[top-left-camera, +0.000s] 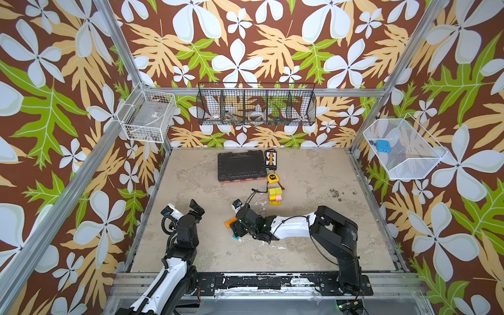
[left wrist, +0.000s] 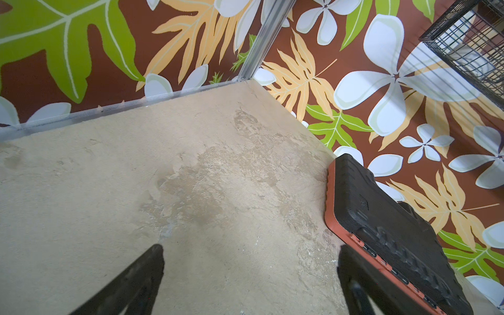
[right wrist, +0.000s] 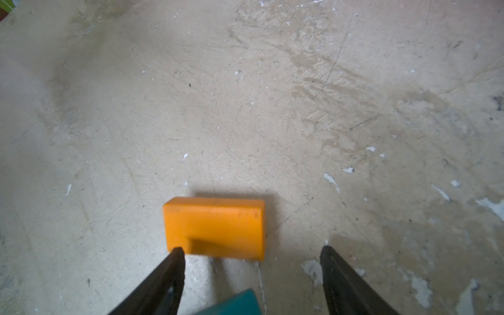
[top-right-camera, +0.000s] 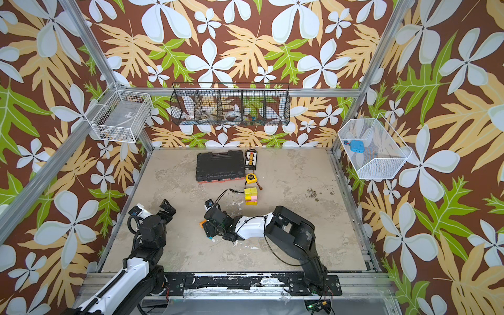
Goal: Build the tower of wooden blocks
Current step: 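Move the open right gripper over the orange block beside the teal block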
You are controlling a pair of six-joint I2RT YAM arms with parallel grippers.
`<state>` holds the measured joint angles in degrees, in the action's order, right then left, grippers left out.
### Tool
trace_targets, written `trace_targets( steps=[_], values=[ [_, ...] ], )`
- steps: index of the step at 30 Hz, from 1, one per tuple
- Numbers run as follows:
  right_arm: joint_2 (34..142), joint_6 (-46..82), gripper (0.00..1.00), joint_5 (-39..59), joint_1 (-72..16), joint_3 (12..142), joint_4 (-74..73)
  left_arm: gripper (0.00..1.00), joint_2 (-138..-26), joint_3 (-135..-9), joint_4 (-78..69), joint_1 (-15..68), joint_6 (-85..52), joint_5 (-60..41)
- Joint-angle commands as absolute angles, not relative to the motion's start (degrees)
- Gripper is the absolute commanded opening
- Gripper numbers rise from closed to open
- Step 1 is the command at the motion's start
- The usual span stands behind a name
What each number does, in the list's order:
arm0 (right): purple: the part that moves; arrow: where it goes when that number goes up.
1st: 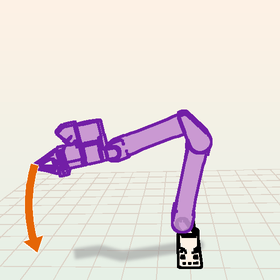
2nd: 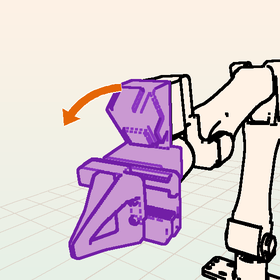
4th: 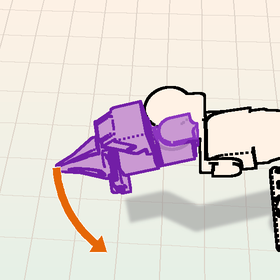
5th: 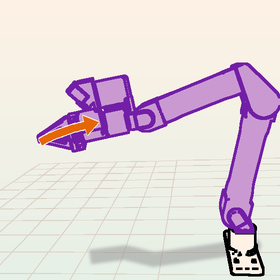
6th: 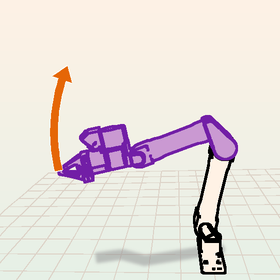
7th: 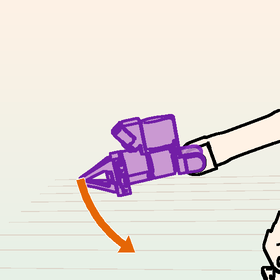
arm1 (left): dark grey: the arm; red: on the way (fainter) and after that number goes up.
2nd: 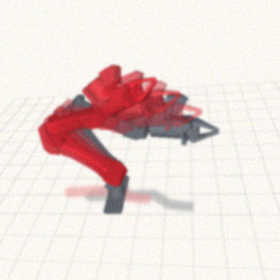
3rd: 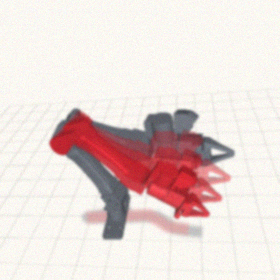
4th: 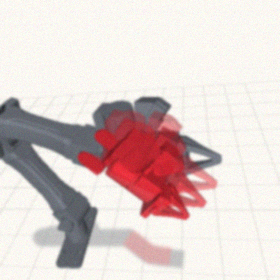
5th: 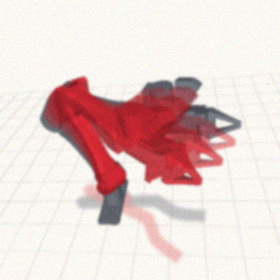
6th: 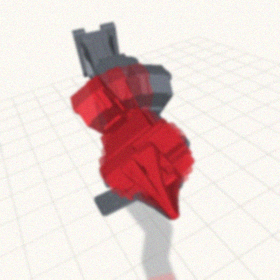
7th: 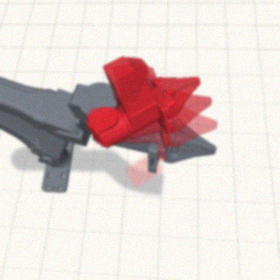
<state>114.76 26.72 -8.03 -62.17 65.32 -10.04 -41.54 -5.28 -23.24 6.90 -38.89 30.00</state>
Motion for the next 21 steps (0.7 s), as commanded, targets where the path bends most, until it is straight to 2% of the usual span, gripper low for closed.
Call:
trace_targets(
  steps=[1,13,21],
  values=[
    [115.05,26.32,0.79,-9.14,-62.15,66.54,-8.78,1.0,-41.47,-5.71,-25.32,6.8,-39.55,30.12],
    [119.1,25.72,0.91,-7.88,-62.86,72.7,-4.12,1.0,-41.7,-5.58,-25.44,6.85,-39.57,29.97],
    [122.57,25.99,0.88,-10.86,-63.94,77.73,0.25,1.0,-41.49,-5.5,-25.66,6.83,-39.55,29.9]
  ],
)
